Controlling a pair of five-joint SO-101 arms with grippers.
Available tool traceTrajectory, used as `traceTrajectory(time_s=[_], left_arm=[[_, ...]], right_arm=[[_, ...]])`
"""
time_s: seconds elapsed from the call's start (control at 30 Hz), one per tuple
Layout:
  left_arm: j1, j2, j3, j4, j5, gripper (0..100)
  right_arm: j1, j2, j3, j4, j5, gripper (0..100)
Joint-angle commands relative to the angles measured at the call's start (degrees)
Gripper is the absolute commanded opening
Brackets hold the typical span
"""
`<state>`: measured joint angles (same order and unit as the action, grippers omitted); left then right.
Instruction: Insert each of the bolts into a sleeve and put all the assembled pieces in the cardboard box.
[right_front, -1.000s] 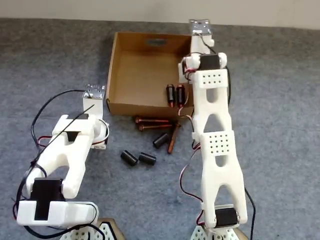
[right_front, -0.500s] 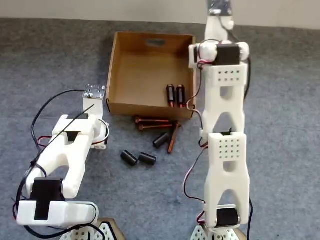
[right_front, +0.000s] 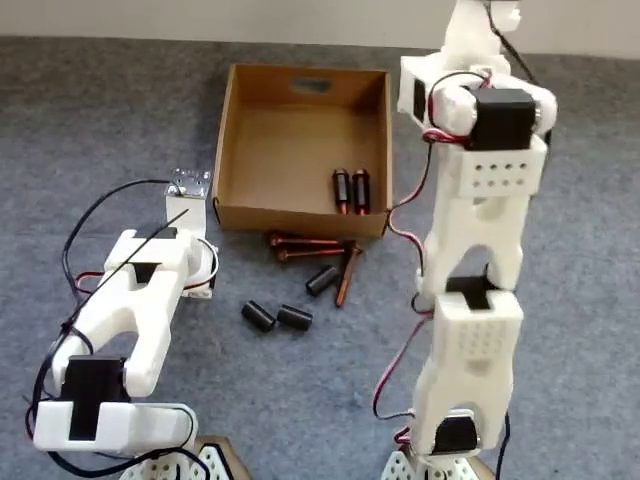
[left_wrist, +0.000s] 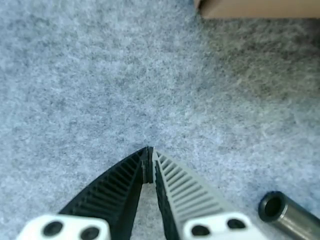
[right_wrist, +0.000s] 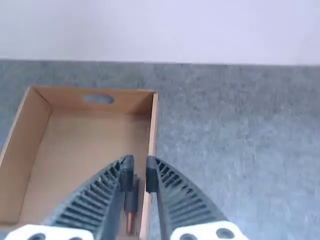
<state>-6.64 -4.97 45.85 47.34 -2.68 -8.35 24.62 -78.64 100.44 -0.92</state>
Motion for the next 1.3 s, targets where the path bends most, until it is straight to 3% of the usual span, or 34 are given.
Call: traceTrajectory(time_s=[0.0,0.17,0.4,0.53,0.63,0.8,1.27], left_arm=[[1.10,0.04,-0.31,-0.70,-0.18,3],[1.10,0.04,-0.22,-0.70,-0.18,3],[1.10,0.04,-0.22,-0.70,-0.18,3],[1.10,0.04,-0.22,-0.70,-0.18,3],[1.10,0.04,-0.22,-0.70,-0.18,3],[1.10,0.04,-0.22,-0.70,-0.18,3],[1.10,0.04,-0.13,-0.70,-0.18,3]], right_arm=[[-2.77,-15.60,20.97,0.57,-0.35,5.0],[-8.13,-28.26,49.10,-4.79,-0.18,5.0],[-16.40,-44.97,90.68,-26.42,-0.26,5.2],[-19.30,-53.23,106.33,-34.42,-0.18,5.3],[-21.67,-56.48,113.27,-38.11,3.34,8.7],[-23.25,-54.81,119.96,-42.42,2.73,25.3],[-27.12,-40.40,121.63,-54.11,2.81,24.5]])
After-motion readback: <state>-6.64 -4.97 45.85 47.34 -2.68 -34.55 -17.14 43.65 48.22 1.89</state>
